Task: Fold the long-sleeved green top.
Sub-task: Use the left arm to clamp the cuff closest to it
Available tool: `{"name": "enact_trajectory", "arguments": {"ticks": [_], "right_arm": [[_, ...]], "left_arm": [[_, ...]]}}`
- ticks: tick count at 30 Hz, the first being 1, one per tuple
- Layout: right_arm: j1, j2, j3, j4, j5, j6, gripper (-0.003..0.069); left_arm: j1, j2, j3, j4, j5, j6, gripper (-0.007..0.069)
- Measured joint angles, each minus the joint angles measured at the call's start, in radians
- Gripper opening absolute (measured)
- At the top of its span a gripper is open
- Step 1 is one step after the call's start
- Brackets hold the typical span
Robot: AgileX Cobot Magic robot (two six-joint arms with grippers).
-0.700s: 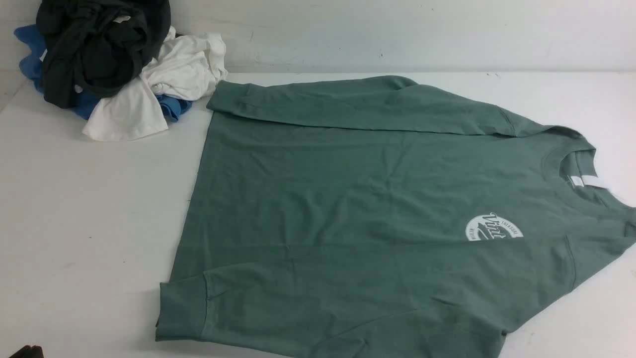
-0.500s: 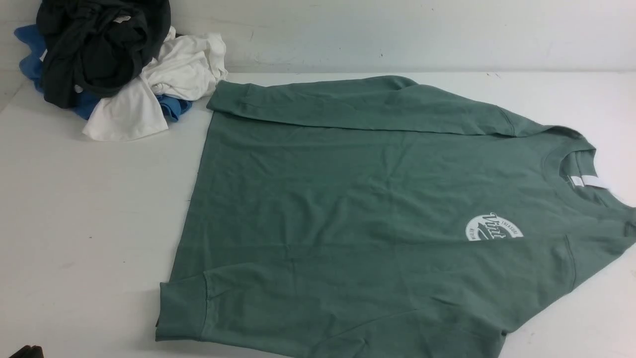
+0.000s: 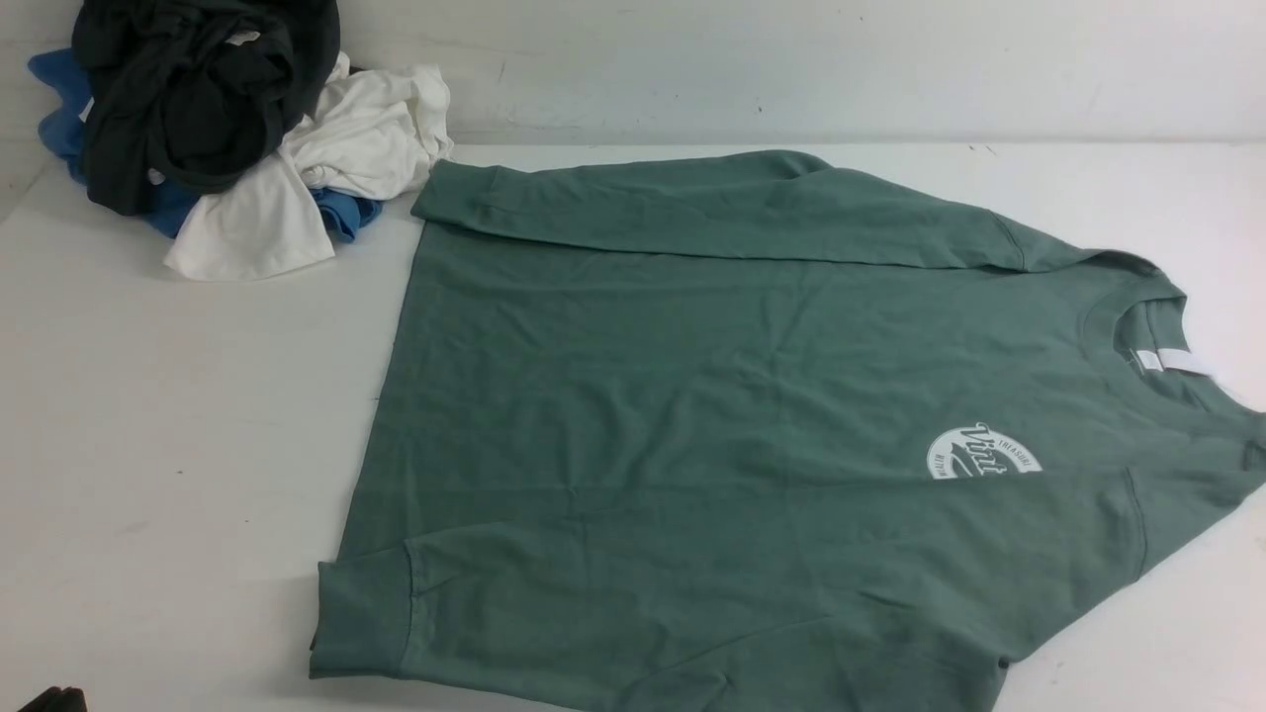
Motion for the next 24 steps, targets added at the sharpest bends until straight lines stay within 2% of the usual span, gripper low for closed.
{"name": "enact_trajectory", "arguments": {"ticks": [11,15,16,17,18,20,24], "right_arm": [[0.000,0.000,0.000,-0.027,-0.005,-0.010,-0.0014],[0.000,0.000,0.003,-0.045,-0.157,-0.012,-0.0014],[0.000,0.000,0.003,-0.045,-0.180,-0.012,-0.0014],[0.000,0.000,0.003,-0.045,-0.277,-0.012,-0.0014],[0.000,0.000,0.003,-0.045,-0.302,-0.012,-0.0014],[0.000,0.000,0.003,-0.045,-0.447,-0.012,-0.0014],[0.000,0.000,0.003,-0.045,-0.659,0.019,-0.0014]], "left_arm": [[0.000,0.000,0.004,0.065,-0.054,0.000,-0.0007],[0.000,0.000,0.006,0.069,-0.271,-0.010,-0.0007],[0.000,0.000,0.006,0.069,-0.284,-0.010,-0.0007],[0.000,0.000,0.006,0.070,-0.414,-0.010,-0.0007],[0.000,0.000,0.006,0.071,-0.429,-0.010,-0.0007],[0.000,0.000,0.006,0.072,-0.634,-0.010,-0.0007],[0.000,0.000,0.006,0.075,-0.908,-0.011,-0.0007]]}}
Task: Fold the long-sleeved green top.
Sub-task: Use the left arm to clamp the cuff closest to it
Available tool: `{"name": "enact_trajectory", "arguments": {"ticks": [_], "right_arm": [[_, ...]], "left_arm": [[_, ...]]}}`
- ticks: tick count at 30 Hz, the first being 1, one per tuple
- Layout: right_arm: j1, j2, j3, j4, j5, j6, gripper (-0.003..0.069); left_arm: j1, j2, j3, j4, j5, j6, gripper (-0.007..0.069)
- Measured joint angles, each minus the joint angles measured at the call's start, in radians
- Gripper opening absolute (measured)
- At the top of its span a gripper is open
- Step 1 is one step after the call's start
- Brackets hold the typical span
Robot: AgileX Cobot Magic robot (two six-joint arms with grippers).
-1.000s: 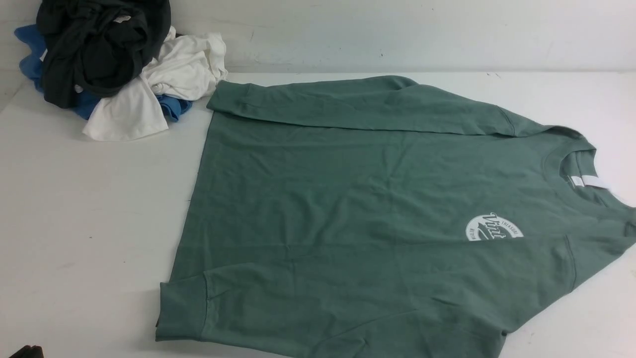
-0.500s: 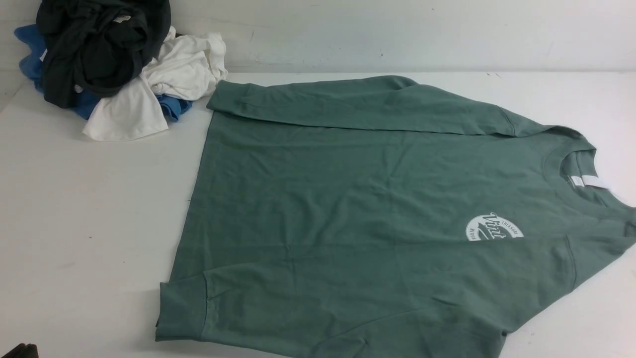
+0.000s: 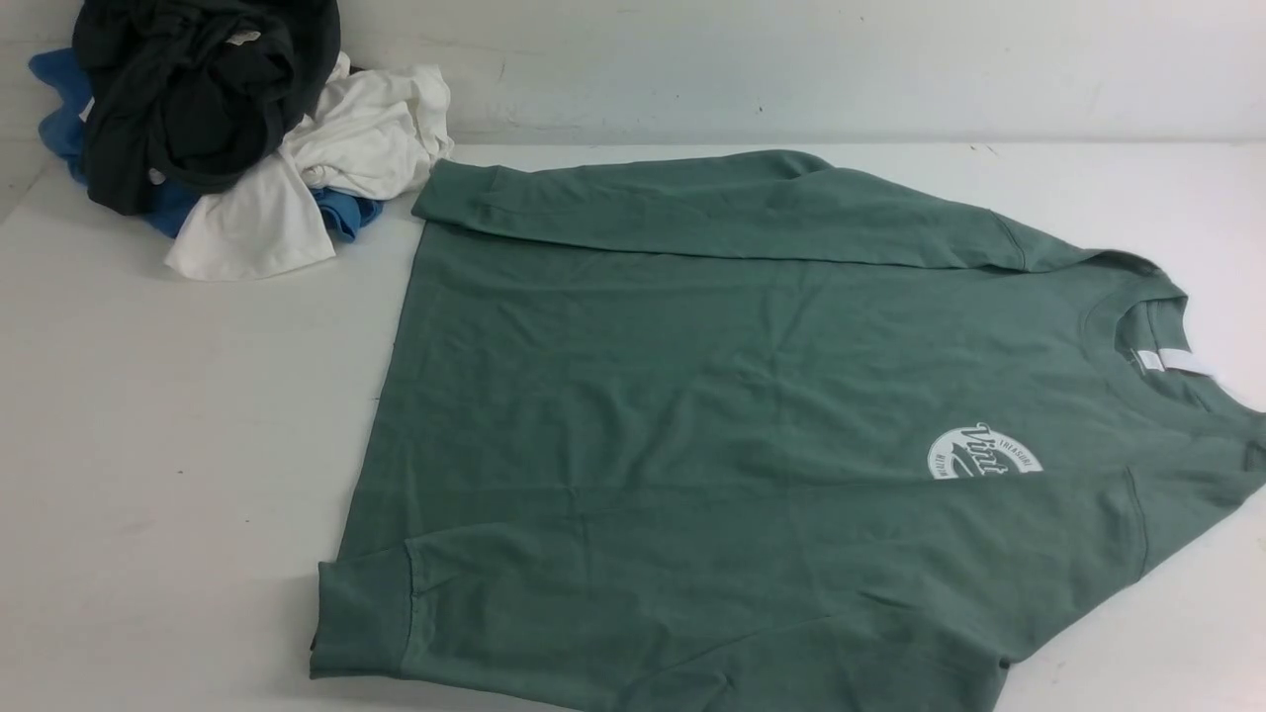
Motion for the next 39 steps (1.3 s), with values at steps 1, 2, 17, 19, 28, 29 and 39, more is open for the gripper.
{"name": "enact_trajectory", "arguments": {"ticks": [1,2,17,19,28,29,39], "right_arm": [[0.000,0.000,0.000,0.005,-0.042,0.016,-0.0014],[0.000,0.000,0.000,0.012,-0.070,0.035,-0.0014],[0.000,0.361,-0.380,-0.112,0.099,0.213,-0.0013],[0.000,0.490,-0.435,-0.140,0.220,0.217,-0.0013],[0.094,0.926,-0.611,-0.085,0.918,0.164,-0.0011],[0.127,0.979,-0.642,-0.055,0.992,0.130,-0.0011],[0.382,1.393,-0.834,0.280,1.010,-0.292,-0.0011]], "left_arm": [[0.000,0.000,0.000,0.001,-0.086,-0.001,-0.0007],[0.000,0.000,0.000,0.001,-0.129,-0.002,-0.0007],[0.000,0.401,-0.460,-0.022,0.381,-0.090,-0.0007],[0.000,0.523,-0.489,-0.026,0.493,-0.102,-0.0007],[-0.015,0.839,-0.572,-0.052,0.774,-0.135,-0.0007],[-0.028,0.884,-0.609,-0.057,0.864,-0.128,-0.0007],[-0.132,1.365,-0.864,-0.231,1.301,0.139,0.0008]]}}
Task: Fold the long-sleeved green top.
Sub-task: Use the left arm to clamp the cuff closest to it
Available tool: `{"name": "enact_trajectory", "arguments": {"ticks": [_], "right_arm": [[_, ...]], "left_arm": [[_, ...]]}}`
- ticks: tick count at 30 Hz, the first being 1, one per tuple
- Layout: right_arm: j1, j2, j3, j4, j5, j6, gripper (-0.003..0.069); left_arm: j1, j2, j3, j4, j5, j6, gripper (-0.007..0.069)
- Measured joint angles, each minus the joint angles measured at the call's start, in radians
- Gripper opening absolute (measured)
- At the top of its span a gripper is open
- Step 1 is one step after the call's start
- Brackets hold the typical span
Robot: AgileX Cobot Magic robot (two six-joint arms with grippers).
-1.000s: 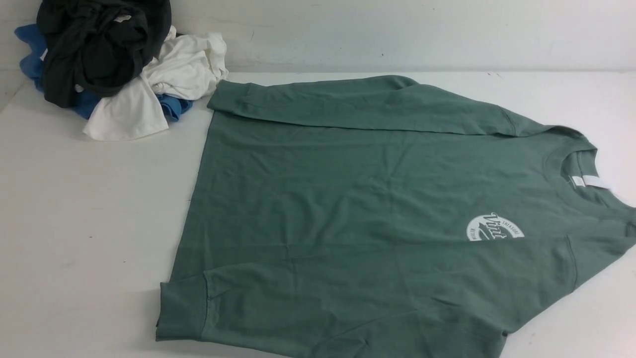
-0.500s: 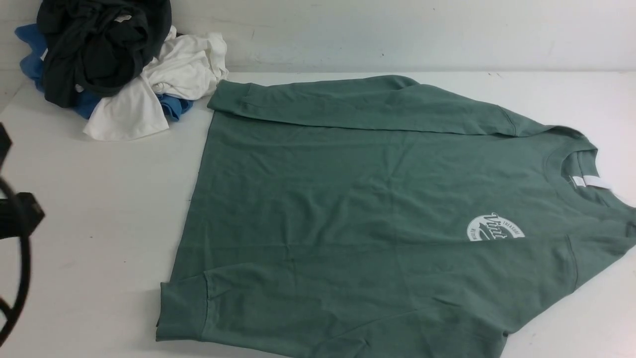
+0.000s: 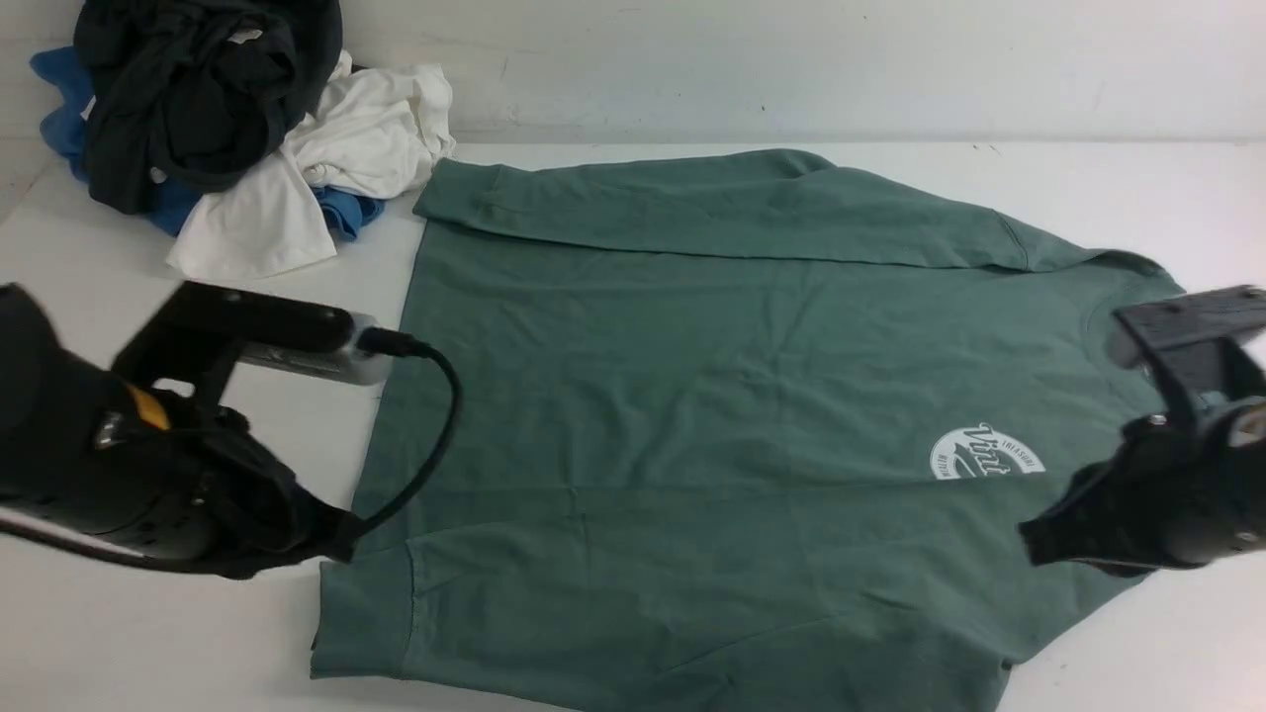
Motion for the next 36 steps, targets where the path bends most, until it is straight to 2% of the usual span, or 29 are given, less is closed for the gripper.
{"name": "enact_trajectory", "arguments": {"ticks": [3,6,11,16,22,25,26,27,29,31,36], "right_arm": [[0.047,0.079,-0.017,0.048,0.023,-0.076,-0.0011],[0.078,0.118,-0.018,0.059,0.077,-0.115,-0.0011],[0.087,0.124,-0.025,0.060,0.085,-0.138,-0.0010],[0.087,0.124,-0.026,0.063,0.075,-0.140,-0.0010],[0.087,0.124,-0.026,0.079,0.065,-0.141,-0.0010],[0.087,0.124,-0.026,0.088,0.062,-0.145,-0.0010],[0.087,0.124,-0.026,0.089,0.060,-0.152,-0.0010],[0.087,0.124,-0.026,0.089,0.060,-0.152,-0.0010],[0.087,0.124,-0.026,0.089,0.060,-0.157,-0.0010],[0.087,0.124,-0.026,0.089,0.060,-0.157,-0.0010],[0.087,0.124,-0.026,0.092,0.059,-0.159,-0.0010]], "left_arm": [[0.000,0.103,-0.011,-0.012,-0.005,0.018,0.0065],[0.000,0.181,-0.012,-0.015,-0.041,0.020,0.0165],[0.000,0.264,-0.012,-0.016,-0.157,-0.045,0.0306],[0.000,0.299,-0.019,0.009,-0.204,-0.134,0.0332],[0.000,0.359,-0.026,0.034,-0.208,-0.155,0.0309],[0.000,0.365,-0.034,0.034,-0.206,-0.155,0.0246],[0.000,0.365,-0.035,0.028,-0.202,-0.149,0.0179],[0.000,0.365,-0.035,0.028,-0.202,-0.149,0.0179],[0.000,0.357,-0.041,0.036,-0.179,-0.145,0.0081],[0.000,0.345,-0.048,0.042,-0.144,-0.143,0.0041],[0.000,0.320,-0.077,0.056,-0.061,-0.142,0.0047]]}}
